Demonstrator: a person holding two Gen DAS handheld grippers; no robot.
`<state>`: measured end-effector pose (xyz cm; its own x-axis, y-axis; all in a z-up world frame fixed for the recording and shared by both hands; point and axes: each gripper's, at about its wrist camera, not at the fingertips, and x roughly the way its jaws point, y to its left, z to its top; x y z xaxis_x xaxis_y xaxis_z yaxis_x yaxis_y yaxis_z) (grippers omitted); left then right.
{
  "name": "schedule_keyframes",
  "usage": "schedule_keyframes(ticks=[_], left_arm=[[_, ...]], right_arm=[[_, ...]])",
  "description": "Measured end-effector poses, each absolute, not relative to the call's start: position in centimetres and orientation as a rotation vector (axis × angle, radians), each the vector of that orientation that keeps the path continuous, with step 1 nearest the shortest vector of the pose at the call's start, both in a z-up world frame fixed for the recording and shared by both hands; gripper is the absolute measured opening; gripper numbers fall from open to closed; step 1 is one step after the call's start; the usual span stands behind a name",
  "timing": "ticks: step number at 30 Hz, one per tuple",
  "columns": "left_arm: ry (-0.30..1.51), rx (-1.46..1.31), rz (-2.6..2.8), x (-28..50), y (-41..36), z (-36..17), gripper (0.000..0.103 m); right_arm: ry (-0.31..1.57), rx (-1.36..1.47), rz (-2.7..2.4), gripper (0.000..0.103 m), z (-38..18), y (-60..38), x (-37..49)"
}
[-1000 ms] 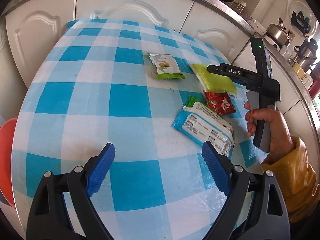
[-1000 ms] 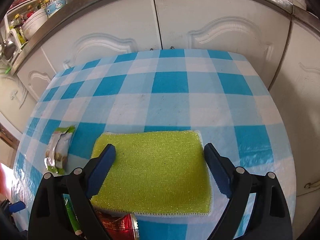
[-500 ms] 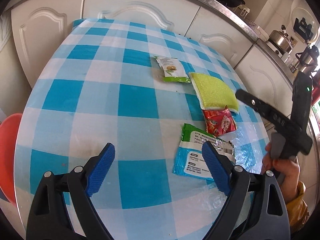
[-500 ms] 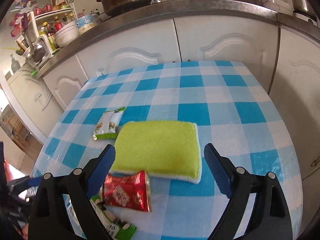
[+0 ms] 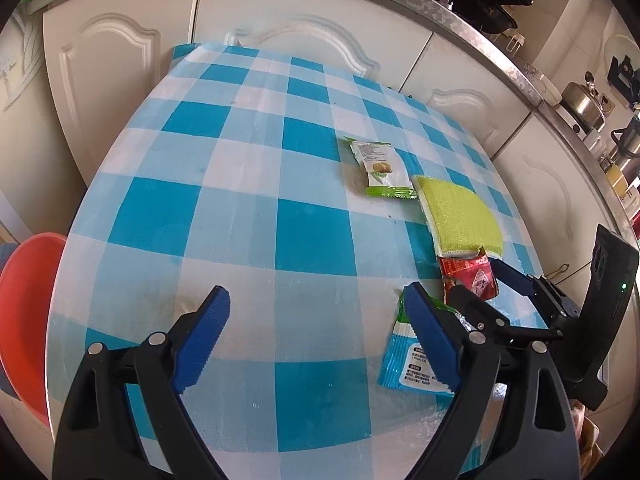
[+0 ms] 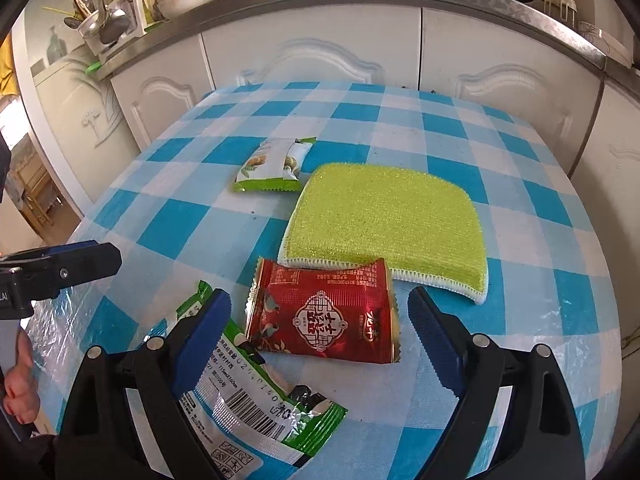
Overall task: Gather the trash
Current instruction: 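Move the right tool onto the red snack packet and close it, then grasp the green-and-white snack packet with the left tool while the right tool holds the red packet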
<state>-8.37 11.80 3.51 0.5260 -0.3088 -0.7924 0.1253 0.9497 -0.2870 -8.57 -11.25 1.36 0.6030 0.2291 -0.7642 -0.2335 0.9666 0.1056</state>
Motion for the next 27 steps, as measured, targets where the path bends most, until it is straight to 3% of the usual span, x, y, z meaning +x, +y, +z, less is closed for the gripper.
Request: schedule_keyframes(ticks=[3, 11, 15, 18, 27], left_arm=[[0.977, -0.199, -0.264, -7.8, 11.4, 3.6, 0.089], [0.964, -0.192, -0.296, -5.8, 9.5, 4.2, 0.089], [0.949, -0.183, -0.326, -4.4, 7.9, 4.4, 0.089], [0.952, -0.174, -0.336, -2.8, 6.5, 4.2, 0.089], [0.975, -0.127, -0.296, 2.3, 3.1, 2.5, 0.089]], right_arm=[[0.907, 0.001, 0.262, 0.089, 1.0, -11.4, -8.2], [0.914, -0.03, 0.24, 0.074, 0.7, -11.2, -8.3], [0.901, -0.028, 0.241, 0.061, 0.7, -11.5, -8.6], [0.89, -0.015, 0.217, 0.032, 0.9, -12.1, -8.7], [0.889, 0.15, 0.277, 0.028, 0.8, -14.7, -8.3]])
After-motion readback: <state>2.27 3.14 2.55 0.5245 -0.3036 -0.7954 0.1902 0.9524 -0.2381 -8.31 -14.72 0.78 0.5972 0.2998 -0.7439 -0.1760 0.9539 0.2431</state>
